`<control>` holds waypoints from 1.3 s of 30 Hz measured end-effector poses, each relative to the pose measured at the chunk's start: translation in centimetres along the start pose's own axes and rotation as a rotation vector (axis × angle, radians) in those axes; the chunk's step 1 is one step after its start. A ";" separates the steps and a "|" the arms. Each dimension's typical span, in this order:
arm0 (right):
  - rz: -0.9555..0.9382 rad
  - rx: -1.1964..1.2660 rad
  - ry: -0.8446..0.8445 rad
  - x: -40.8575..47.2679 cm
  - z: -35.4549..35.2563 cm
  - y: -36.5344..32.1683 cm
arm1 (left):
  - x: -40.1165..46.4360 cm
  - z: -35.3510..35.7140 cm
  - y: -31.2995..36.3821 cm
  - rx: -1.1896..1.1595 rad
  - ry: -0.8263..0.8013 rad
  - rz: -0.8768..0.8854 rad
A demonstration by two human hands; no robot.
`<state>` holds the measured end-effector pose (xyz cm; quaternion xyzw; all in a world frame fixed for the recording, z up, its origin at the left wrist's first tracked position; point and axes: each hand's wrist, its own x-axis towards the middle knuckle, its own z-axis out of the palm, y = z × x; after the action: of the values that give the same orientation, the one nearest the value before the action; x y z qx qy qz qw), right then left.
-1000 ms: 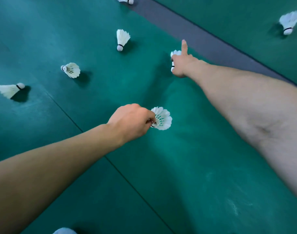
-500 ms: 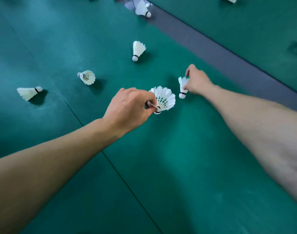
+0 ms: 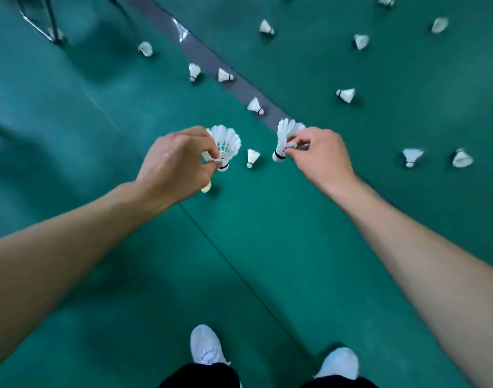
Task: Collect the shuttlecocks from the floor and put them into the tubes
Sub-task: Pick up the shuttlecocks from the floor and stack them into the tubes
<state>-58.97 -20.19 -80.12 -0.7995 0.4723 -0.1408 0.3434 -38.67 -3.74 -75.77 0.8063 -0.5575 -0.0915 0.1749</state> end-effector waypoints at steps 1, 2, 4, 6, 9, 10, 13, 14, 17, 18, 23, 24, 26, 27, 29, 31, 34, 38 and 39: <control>0.009 0.037 -0.013 -0.4 -1.8 -4.5 | 0.1 -3.9 0.6 -0.005 -0.013 -0.016; 0.022 0.089 -0.035 -1.2 -4.3 -10.5 | -0.1 -9.8 1.4 -0.020 -0.038 -0.053; 0.033 0.197 -0.019 -3.2 -7.9 -21.3 | -1.1 -19.5 2.2 -0.047 -0.094 -0.139; 0.032 0.273 0.034 -5.6 -10.5 -29.5 | -3.0 -26.6 2.2 -0.005 -0.130 -0.139; -0.030 0.356 0.098 -8.8 -13.0 -40.7 | -6.2 -37.1 1.0 0.078 -0.113 -0.151; -0.054 0.371 0.114 -9.5 -13.5 -43.0 | -6.9 -39.1 0.7 0.086 -0.111 -0.135; -0.093 0.471 0.119 -10.5 -13.7 -49.1 | -7.9 -44.6 -0.9 0.127 -0.112 -0.134; -0.107 0.509 0.124 -10.3 -13.5 -50.5 | -7.8 -45.8 -1.7 0.136 -0.091 -0.133; -0.160 0.556 0.121 -8.5 -11.8 -54.3 | -7.1 -49.1 -4.9 0.135 -0.004 -0.158; -0.175 0.555 0.108 -7.8 -11.2 -55.2 | -6.9 -49.9 -5.9 0.114 0.034 -0.184; -0.253 0.554 -0.014 -0.8 -7.1 -60.1 | -4.9 -54.3 -13.0 0.106 0.153 -0.400; -0.283 0.562 -0.046 1.0 -5.9 -61.6 | -4.4 -55.4 -14.6 0.126 0.175 -0.433; -0.322 0.586 -0.111 3.8 -4.3 -63.9 | -3.8 -57.4 -16.9 0.153 0.228 -0.457; -0.352 0.602 -0.175 5.6 -3.2 -66.0 | -3.4 -58.9 -18.3 0.165 0.274 -0.504; -0.391 0.626 -0.270 8.4 -1.4 -69.3 | -2.9 -61.5 -20.7 0.121 0.340 -0.633; -0.422 0.660 -0.352 10.7 0.4 -72.2 | -3.0 -63.7 -23.0 0.126 0.382 -0.735; -0.487 0.690 -0.479 14.4 4.1 -77.5 | -3.2 -66.7 -27.0 0.152 0.533 -0.883; -0.490 0.756 -0.571 17.2 9.1 -83.7 | -3.6 -69.1 -32.2 0.173 0.589 -1.004; -0.481 0.767 -0.610 17.9 11.0 -85.6 | -3.6 -69.7 -34.1 0.202 0.604 -1.024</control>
<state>12.65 -3.62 -31.45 -0.7070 0.0699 -0.1391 0.6898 13.50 22.99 -24.74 0.9752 -0.0301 0.1222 0.1820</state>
